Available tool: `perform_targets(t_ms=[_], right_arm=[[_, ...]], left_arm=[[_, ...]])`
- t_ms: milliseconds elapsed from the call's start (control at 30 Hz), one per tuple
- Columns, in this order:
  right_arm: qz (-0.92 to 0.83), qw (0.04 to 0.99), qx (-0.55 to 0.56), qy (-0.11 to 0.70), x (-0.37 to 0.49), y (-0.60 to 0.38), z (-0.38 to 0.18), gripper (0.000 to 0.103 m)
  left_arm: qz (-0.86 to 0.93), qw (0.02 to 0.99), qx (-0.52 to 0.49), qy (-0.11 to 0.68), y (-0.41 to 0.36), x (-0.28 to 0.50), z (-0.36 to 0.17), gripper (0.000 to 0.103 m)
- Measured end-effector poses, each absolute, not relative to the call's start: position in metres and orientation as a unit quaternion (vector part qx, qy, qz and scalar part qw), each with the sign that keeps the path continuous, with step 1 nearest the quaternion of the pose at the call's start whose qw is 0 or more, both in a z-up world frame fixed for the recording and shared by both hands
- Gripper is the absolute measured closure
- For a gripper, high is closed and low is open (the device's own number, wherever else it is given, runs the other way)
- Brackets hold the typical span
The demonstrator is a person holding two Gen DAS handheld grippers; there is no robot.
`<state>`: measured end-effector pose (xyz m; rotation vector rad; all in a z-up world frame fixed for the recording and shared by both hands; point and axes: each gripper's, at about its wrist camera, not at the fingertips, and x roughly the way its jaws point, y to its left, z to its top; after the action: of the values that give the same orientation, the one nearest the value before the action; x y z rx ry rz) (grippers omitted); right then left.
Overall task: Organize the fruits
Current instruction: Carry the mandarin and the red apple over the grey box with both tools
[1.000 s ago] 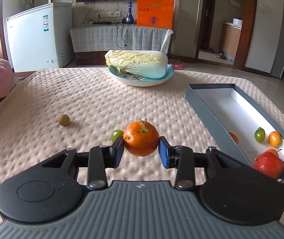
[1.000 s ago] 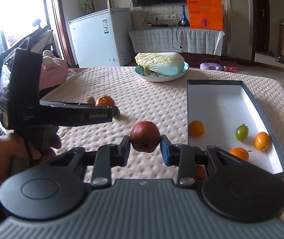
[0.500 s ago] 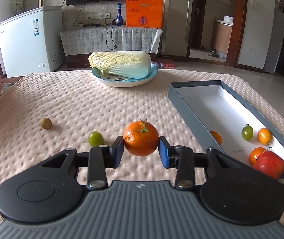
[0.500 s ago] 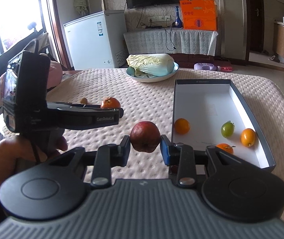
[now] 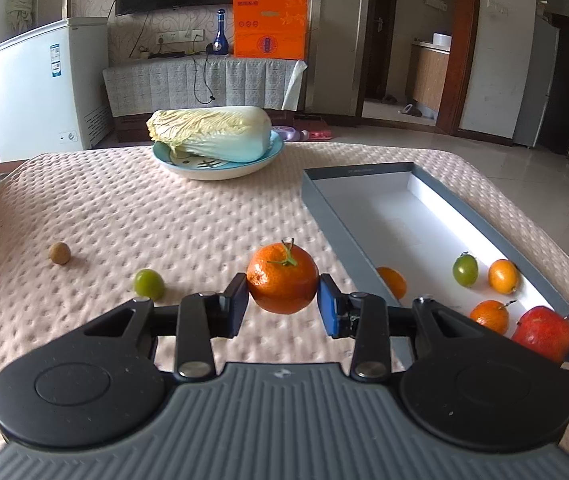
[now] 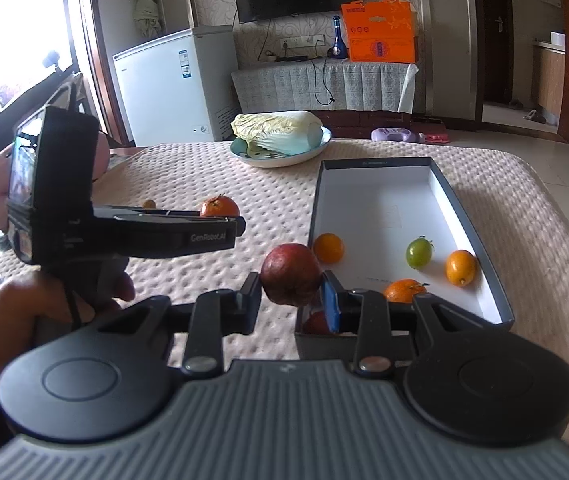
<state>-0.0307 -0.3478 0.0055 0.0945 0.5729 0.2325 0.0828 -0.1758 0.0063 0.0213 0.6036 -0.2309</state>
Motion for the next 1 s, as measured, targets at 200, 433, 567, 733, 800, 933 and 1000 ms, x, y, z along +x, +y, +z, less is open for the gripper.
perform_targets(t_ms=[200,433,567,733,800,933,1000], right_arm=[[0.1,0.952,0.054,0.286,-0.036,-0.361,0.003,0.068],[0.087,0.952,0.063,0.286,-0.041,-0.376,0.002,0.068],[0.086,0.952,0.066,0.286,-0.043,-0.38,0.002,0.068],[0.086,0.952,0.067,0.286,-0.045,-0.384,0.002,0.068],[0.085,0.952,0.068,0.286,-0.046,-0.386,0.002,0.068],[0.083,0.952,0.068,0.286,-0.048,-0.39,0.002,0.068],[0.083,0.952,0.07,0.286,-0.048,-0.392,0.002,0.068]], left_arm=[[-0.128,0.948,0.019,0.291,-0.194,0.084,0.005,0.06],[-0.148,0.948,0.025,0.279,-0.218,0.092,0.005,0.06],[-0.16,0.947,0.02,0.278,-0.232,0.097,0.004,0.06],[-0.173,0.945,0.017,0.279,-0.248,0.103,0.001,0.06],[-0.179,0.943,0.017,0.28,-0.255,0.106,-0.001,0.06],[-0.186,0.942,0.016,0.28,-0.266,0.114,-0.003,0.06],[-0.189,0.94,0.015,0.282,-0.271,0.118,-0.005,0.06]])
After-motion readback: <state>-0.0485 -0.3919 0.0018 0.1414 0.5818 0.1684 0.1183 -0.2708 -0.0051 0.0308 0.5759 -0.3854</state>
